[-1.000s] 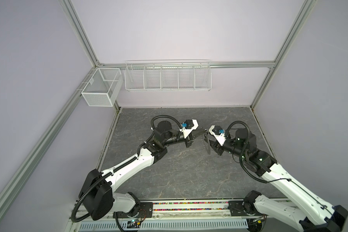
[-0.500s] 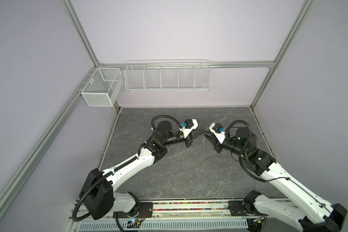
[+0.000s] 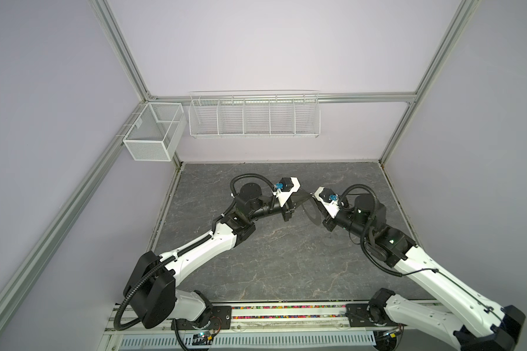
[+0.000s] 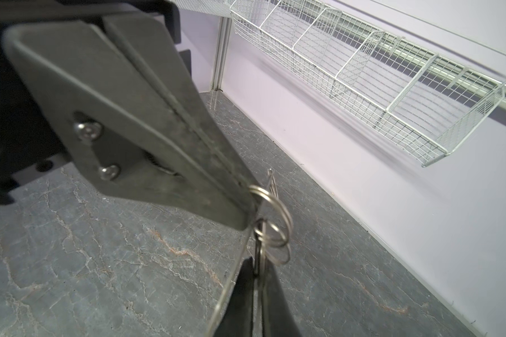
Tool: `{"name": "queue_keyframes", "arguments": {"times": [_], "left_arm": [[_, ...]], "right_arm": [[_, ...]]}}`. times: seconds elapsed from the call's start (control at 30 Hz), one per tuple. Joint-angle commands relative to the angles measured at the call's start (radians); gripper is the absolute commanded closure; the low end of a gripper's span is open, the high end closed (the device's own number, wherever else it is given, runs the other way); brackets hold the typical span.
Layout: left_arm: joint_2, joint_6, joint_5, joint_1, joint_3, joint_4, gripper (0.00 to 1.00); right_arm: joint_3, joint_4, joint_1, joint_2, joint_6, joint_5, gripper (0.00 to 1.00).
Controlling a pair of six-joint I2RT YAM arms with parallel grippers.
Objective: Attach keys to a key ring
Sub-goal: Insert the key into the keyring.
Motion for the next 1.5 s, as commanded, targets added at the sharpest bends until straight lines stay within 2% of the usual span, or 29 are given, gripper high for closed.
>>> {"name": "queue_keyframes", "arguments": {"times": [0.0, 0.23, 0.43, 0.5, 0.6, 0.7, 0.83, 1.03, 1.3, 1.47], "left_arm": [[0.009, -0.045, -0.030, 0.011, 0.002, 0.100, 1.00], [0.026, -0.071, -0.026, 0.013, -0.003, 0.140, 1.00], [0.028, -0.071, -0.024, 0.013, -0.010, 0.144, 1.00], [0.031, -0.072, -0.014, 0.015, -0.012, 0.143, 1.00], [0.027, -0.078, 0.013, 0.025, -0.020, 0.150, 1.00], [0.028, -0.099, 0.078, 0.047, -0.025, 0.172, 1.00], [0.038, -0.139, 0.192, 0.074, -0.034, 0.223, 1.00], [0.052, -0.119, 0.311, 0.078, -0.021, 0.197, 1.00], [0.028, -0.023, 0.342, 0.078, -0.002, 0.067, 1.00], [0.017, -0.006, 0.347, 0.078, -0.001, 0.048, 1.00]], "right_arm": [[-0.017, 0.000, 0.040, -0.013, -0.052, 0.089, 0.92], [-0.060, 0.044, 0.086, 0.004, -0.068, 0.184, 0.92], [-0.059, 0.078, 0.104, 0.017, -0.077, 0.202, 0.90], [-0.054, 0.078, 0.104, 0.021, -0.082, 0.191, 0.85], [-0.039, 0.034, 0.104, 0.017, -0.091, 0.200, 0.69], [-0.046, -0.021, 0.095, -0.028, -0.126, 0.175, 0.63], [-0.051, -0.107, 0.036, -0.115, -0.148, 0.049, 0.61], [0.003, -0.147, -0.091, -0.166, -0.067, -0.178, 0.65], [0.111, -0.178, -0.138, -0.092, -0.021, -0.389, 0.71], [0.140, -0.199, -0.138, -0.037, -0.018, -0.460, 0.74]]}}
